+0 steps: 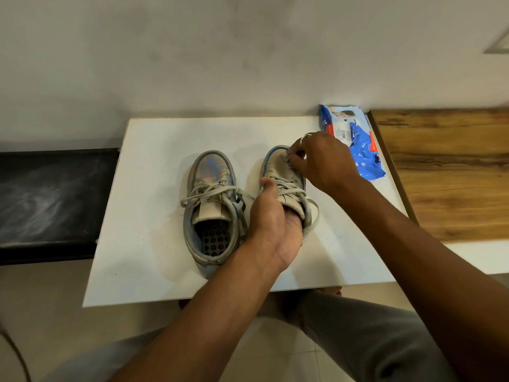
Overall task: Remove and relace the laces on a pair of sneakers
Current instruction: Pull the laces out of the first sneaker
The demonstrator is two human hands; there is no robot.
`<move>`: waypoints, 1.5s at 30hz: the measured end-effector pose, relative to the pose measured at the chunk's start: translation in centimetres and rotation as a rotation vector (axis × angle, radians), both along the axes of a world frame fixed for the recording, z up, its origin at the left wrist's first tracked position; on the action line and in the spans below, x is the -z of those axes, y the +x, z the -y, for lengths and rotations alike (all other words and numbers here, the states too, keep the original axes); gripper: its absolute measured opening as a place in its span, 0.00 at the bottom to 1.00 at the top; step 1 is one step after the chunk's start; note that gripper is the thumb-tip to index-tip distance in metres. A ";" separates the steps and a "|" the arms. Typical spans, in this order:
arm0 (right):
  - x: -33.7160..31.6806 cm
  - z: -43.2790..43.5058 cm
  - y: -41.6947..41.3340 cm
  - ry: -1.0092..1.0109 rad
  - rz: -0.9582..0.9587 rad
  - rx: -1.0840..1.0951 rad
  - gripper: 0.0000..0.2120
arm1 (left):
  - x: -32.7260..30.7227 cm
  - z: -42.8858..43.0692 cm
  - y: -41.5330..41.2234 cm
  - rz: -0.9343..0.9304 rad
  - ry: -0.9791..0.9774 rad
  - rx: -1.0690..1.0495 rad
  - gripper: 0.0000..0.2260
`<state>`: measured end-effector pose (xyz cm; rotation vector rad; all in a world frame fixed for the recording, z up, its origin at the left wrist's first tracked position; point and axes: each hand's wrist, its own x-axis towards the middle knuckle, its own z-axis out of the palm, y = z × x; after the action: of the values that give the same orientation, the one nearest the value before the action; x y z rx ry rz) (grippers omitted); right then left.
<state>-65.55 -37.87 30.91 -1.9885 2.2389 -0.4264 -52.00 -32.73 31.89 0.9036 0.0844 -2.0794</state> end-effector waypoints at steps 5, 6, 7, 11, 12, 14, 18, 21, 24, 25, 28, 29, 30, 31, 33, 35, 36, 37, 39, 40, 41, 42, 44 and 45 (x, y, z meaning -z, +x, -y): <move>-0.9 0.1 -0.3 0.200 0.168 -0.158 0.10 | 0.0 0.0 0.0 -0.003 0.003 -0.011 0.18; -0.9 0.2 -0.7 0.231 0.156 -0.171 0.10 | 0.0 0.0 0.0 -0.004 0.003 -0.004 0.18; -0.8 0.2 -1.0 0.228 0.106 -0.159 0.10 | 0.1 0.1 0.0 -0.004 0.004 0.004 0.18; 0.1 0.3 -1.2 0.102 -0.060 -0.063 0.09 | 0.5 0.2 -0.1 -0.032 -0.013 0.003 0.19; 0.1 0.3 -1.2 0.107 -0.049 -0.093 0.09 | 0.6 0.3 -0.1 -0.033 -0.014 0.003 0.19; -0.5 0.1 -1.1 0.182 0.061 -0.177 0.09 | 0.9 0.2 -0.1 -0.027 -0.016 -0.003 0.19; -0.8 0.1 -0.9 0.244 0.132 -0.174 0.11 | 0.6 0.2 -0.1 -0.009 -0.013 0.002 0.19; 0.3 0.1 -0.1 0.061 -0.005 -0.077 0.11 | 0.3 0.1 -0.1 0.011 -0.003 0.008 0.18; 0.7 0.1 0.7 -0.045 0.052 -0.010 0.09 | -0.1 0.1 0.0 0.010 -0.004 0.005 0.19; 0.6 0.1 1.0 -0.028 0.109 -0.035 0.09 | -0.1 0.1 0.0 0.014 0.004 -0.006 0.19; -0.3 0.0 1.8 0.090 0.355 -0.140 0.06 | -0.3 0.1 0.1 0.027 0.025 -0.020 0.17; -0.4 0.1 1.7 0.103 0.358 -0.148 0.06 | -0.3 0.1 0.0 0.027 0.027 -0.013 0.17; -0.3 0.3 1.5 0.084 0.310 -0.130 0.07 | -0.4 0.0 0.1 0.021 0.027 -0.007 0.17; -0.1 0.6 1.2 0.036 0.231 -0.096 0.08 | -0.4 0.0 0.1 0.018 0.025 -0.002 0.17; 0.4 0.8 0.6 -0.059 0.108 -0.040 0.08 | -0.4 0.0 0.1 0.014 0.022 0.006 0.17; 0.5 1.0 0.6 -0.055 0.125 -0.110 0.08 | -0.5 0.0 0.1 0.016 0.024 0.004 0.17; 0.5 1.0 0.7 -0.017 0.149 -0.191 0.09 | -0.5 0.0 0.2 0.014 0.027 0.002 0.16; 0.3 1.0 0.8 0.025 0.161 -0.278 0.09 | -0.4 0.0 0.2 0.016 0.032 -0.001 0.16; 0.4 1.0 0.8 0.050 0.123 -0.398 0.10 | -0.4 -0.1 0.1 0.023 0.035 -0.008 0.16; 0.4 1.0 0.7 0.030 0.082 -0.393 0.10 | -0.4 -0.1 0.1 0.022 0.032 -0.005 0.16; 0.5 1.1 0.4 -0.009 0.039 -0.343 0.11 | -0.4 -0.1 0.1 0.021 0.029 0.001 0.16; 0.6 1.2 0.1 -0.051 0.001 -0.277 0.11 | -0.4 -0.1 0.1 0.023 0.027 0.008 0.16; 0.5 1.2 -0.2 -0.093 -0.040 -0.229 0.11 | -0.4 -0.1 0.1 0.026 0.027 0.016 0.16; 0.5 1.2 -0.1 -0.093 -0.042 -0.277 0.11 | -0.4 0.0 0.1 0.024 0.027 0.018 0.16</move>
<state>-65.69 -39.08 30.43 -2.3313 1.9559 -0.4666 -51.89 -32.69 32.28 0.9481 0.0920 -2.0884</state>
